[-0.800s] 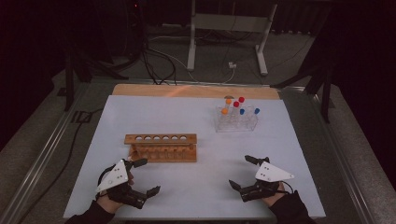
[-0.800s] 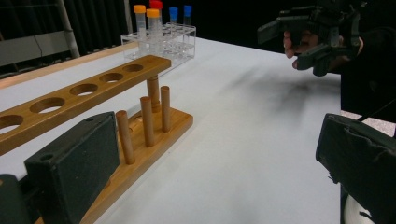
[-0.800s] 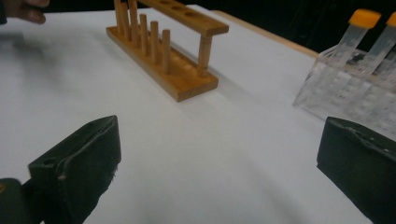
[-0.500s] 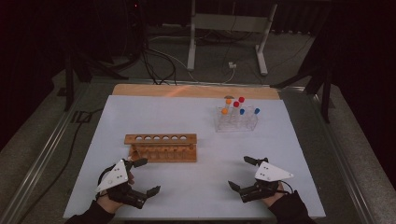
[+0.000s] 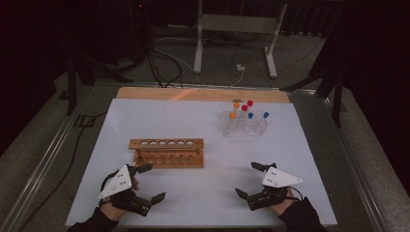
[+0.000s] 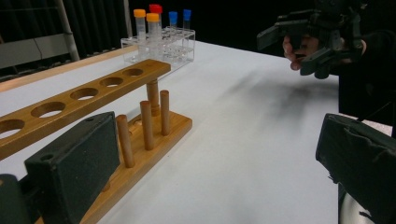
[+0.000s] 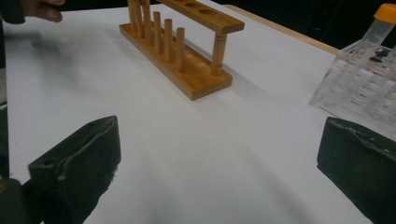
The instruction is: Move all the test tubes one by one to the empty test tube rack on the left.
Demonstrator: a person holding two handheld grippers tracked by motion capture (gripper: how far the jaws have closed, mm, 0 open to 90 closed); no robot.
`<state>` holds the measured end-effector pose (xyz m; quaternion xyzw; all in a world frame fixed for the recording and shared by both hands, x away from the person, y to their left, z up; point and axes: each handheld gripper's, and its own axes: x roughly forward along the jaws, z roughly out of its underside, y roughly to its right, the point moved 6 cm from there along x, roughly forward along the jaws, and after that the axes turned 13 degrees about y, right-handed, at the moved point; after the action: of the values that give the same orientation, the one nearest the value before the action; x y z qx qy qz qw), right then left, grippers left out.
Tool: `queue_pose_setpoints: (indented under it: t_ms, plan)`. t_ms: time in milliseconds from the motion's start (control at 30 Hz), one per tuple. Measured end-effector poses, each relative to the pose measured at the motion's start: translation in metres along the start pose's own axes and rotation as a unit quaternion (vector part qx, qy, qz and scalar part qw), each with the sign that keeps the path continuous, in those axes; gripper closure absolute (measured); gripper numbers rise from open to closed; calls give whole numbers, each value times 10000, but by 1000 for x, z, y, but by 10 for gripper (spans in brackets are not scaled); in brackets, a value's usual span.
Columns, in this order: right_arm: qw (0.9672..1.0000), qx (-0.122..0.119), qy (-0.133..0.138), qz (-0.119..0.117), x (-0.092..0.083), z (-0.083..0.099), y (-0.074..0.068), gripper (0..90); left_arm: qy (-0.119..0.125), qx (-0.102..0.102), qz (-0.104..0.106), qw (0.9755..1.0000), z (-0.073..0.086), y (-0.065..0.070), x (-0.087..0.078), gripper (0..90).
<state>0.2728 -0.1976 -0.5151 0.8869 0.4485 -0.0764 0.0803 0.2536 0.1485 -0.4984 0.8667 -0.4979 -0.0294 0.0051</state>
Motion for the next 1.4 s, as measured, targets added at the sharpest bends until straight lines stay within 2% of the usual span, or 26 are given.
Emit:
queue_pose_setpoints:
  t_ms: [300, 500, 600, 633, 800, 1100, 1400]
  plan:
    - [9999, -65, -77, -72, 3, -7, -7, 0, 25, -4, -17, 10000, 0, 0, -2, 6]
    - [9999, 50, 132, -82, 6, -30, -9, 0, 32, -1, -50, 10000, 0, 0, -3, 5]
    - [9999, 23, 143, -55, 6, -37, -8, 0, 55, -15, -72, 10000, 0, 0, -4, 5]
    - [9999, -76, 148, 5, 7, -43, -5, 0, 52, -14, -78, 10000, 0, -1, -4, 6]
    - [9994, -183, 264, 129, 9, -59, 5, 0, 44, -25, -91, 9999, 0, -1, -4, 6]
    - [9987, -162, 411, 259, 12, -74, 21, 0, 55, -46, -88, 9999, 0, -1, -4, 6]
    - [9964, -89, 569, 629, 13, -88, 49, 0, 69, -59, -75, 9999, 0, -1, -4, 6]
